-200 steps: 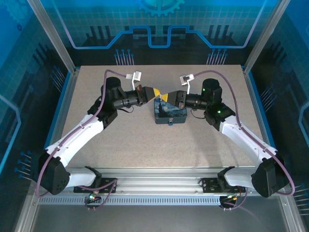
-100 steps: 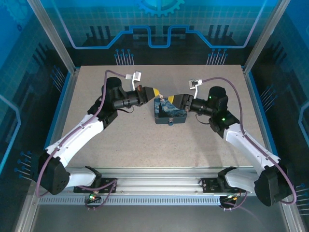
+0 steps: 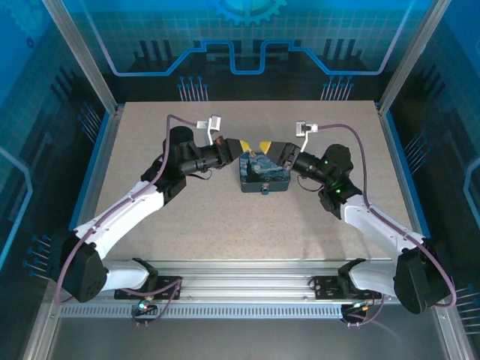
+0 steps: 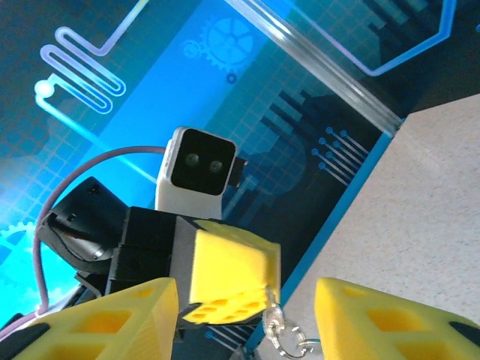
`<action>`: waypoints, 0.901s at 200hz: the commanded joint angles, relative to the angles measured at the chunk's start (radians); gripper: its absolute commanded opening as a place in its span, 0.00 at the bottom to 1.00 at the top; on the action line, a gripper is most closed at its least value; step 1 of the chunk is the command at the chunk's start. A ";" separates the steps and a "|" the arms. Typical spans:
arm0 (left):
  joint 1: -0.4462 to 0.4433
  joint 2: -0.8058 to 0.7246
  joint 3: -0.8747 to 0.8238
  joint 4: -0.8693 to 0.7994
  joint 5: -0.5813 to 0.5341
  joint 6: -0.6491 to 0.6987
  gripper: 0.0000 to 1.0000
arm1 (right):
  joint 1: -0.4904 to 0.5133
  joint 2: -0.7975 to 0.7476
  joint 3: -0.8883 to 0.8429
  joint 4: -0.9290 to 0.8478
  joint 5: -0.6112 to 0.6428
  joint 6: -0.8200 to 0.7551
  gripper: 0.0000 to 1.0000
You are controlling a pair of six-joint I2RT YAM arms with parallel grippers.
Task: Unlock the padlock with the key
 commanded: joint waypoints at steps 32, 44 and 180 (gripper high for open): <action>-0.015 -0.040 -0.024 0.092 -0.037 -0.030 0.00 | 0.048 0.046 0.042 0.062 0.015 0.010 0.48; -0.015 -0.041 -0.024 0.098 -0.035 -0.033 0.00 | 0.051 0.050 0.044 0.071 0.010 0.013 0.46; -0.015 -0.067 -0.052 0.116 -0.083 -0.027 0.00 | 0.073 0.083 0.053 0.096 -0.012 0.037 0.27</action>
